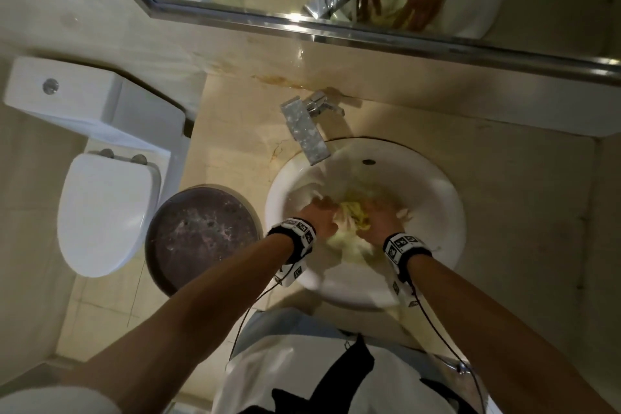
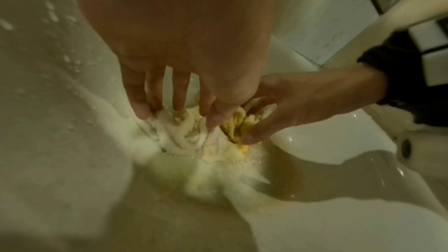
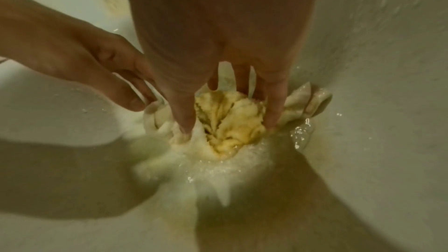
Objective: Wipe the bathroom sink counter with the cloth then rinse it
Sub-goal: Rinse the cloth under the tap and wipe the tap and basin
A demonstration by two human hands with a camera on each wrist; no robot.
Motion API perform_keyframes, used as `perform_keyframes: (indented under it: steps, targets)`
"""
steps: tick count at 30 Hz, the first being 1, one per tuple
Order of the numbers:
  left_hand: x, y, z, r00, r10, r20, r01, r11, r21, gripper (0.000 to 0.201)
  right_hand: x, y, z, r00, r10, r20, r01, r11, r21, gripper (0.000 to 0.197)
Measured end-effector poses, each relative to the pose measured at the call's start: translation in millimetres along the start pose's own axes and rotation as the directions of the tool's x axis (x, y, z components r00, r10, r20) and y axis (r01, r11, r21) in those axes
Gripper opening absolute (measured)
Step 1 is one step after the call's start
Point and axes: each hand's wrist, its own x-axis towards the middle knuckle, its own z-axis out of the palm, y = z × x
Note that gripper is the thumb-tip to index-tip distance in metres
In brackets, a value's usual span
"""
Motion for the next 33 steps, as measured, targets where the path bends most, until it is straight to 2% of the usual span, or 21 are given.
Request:
perform_keyframes:
  steps: [3, 5, 7, 9, 11, 14, 15, 16, 18, 19, 20, 21, 22, 24, 26, 27, 29, 30, 32, 33]
  targets:
    - [7, 9, 5, 0.993, 0.047, 0.104, -0.057, 0.994, 0.093, 0.037, 6, -6, 14, 0.996, 0.029, 0.089, -0.02, 0.995, -0.094, 0.092]
    - [12, 13, 8, 0.981, 0.028, 0.19, -0.054, 0.99, 0.131, 0.055, 7, -9, 20, 0.988, 0.067, 0.135, -0.054, 0.994, -0.097, 0.095]
    - [13, 11, 8, 0.977, 0.028, 0.21, -0.056, 0.991, 0.125, 0.064, 8, -11, 21, 0.992, 0.068, 0.107, -0.066, 0.997, -0.029, 0.083]
    - [13, 11, 9, 0.988, 0.064, 0.141, -0.078, 0.993, 0.093, 0.051, 11, -12, 17, 0.994, 0.068, 0.082, -0.076, 0.993, 0.093, 0.07]
    - [9, 13, 9, 0.998, 0.049, 0.049, -0.048, 0.999, -0.008, 0.046, 12, -12, 9, 0.996, 0.071, 0.046, -0.079, 0.977, 0.197, 0.052]
    - [6, 10, 11, 0.995, -0.077, 0.056, 0.088, 0.967, -0.24, 0.066, 12, -14, -12, 0.999, 0.032, -0.016, -0.024, 0.928, 0.371, 0.016]
    - [7, 8, 10, 0.989, -0.122, 0.087, 0.146, 0.914, -0.378, 0.062, 12, -15, -20, 0.999, 0.029, -0.024, -0.017, 0.905, 0.424, 0.013]
    - [8, 8, 7, 0.979, -0.165, 0.116, 0.202, 0.809, -0.552, 0.05, 11, -17, -27, 0.999, 0.042, -0.008, -0.033, 0.877, 0.479, 0.021]
    - [7, 10, -2, 0.94, -0.269, 0.21, 0.319, 0.475, -0.82, 0.025, 6, -20, -40, 0.997, 0.059, 0.039, -0.071, 0.792, 0.606, 0.028]
    - [6, 13, -9, 0.912, -0.296, 0.284, 0.368, 0.284, -0.885, 0.023, 2, -24, -46, 0.995, 0.076, 0.061, -0.097, 0.722, 0.685, 0.024]
    - [3, 16, -15, 0.882, -0.293, 0.368, 0.404, 0.072, -0.912, 0.029, -2, -27, -51, 0.993, 0.09, 0.079, -0.118, 0.639, 0.76, 0.02]
    - [0, 17, -20, 0.865, -0.265, 0.427, 0.417, -0.096, -0.904, 0.041, -5, -28, -54, 0.991, 0.096, 0.096, -0.133, 0.545, 0.828, 0.02]
    - [-2, 19, -26, 0.865, -0.225, 0.448, 0.413, -0.187, -0.892, 0.052, -10, -31, -58, 0.989, 0.091, 0.116, -0.145, 0.451, 0.881, 0.02]
    - [-5, 24, -38, 0.888, -0.148, 0.435, 0.392, -0.252, -0.885, 0.057, -19, -36, -64, 0.989, 0.069, 0.134, -0.148, 0.283, 0.948, 0.017]
    - [-9, 29, -48, 0.905, -0.145, 0.399, 0.356, -0.255, -0.899, 0.045, -26, -37, -67, 0.985, 0.102, 0.137, -0.154, 0.183, 0.971, 0.011]
    - [-11, 30, -52, 0.914, -0.165, 0.37, 0.328, -0.235, -0.915, 0.035, -28, -37, -67, 0.982, 0.143, 0.126, -0.147, 0.141, 0.979, 0.016]
    - [-14, 32, -55, 0.932, -0.208, 0.296, 0.256, -0.2, -0.946, 0.017, -31, -37, -65, 0.965, 0.242, 0.098, -0.125, 0.097, 0.987, 0.035]
    - [-15, 34, -56, 0.94, -0.223, 0.258, 0.22, -0.179, -0.959, 0.015, -32, -38, -65, 0.952, 0.291, 0.094, -0.127, 0.099, 0.987, 0.041]
    - [-18, 39, -59, 0.941, -0.279, 0.193, 0.157, -0.146, -0.977, 0.021, -36, -39, -61, 0.927, 0.342, 0.155, -0.193, 0.081, 0.978, 0.044]
    - [-20, 42, -60, 0.939, -0.298, 0.17, 0.134, -0.139, -0.981, 0.027, -38, -40, -58, 0.92, 0.326, 0.216, -0.241, 0.039, 0.97, 0.047]
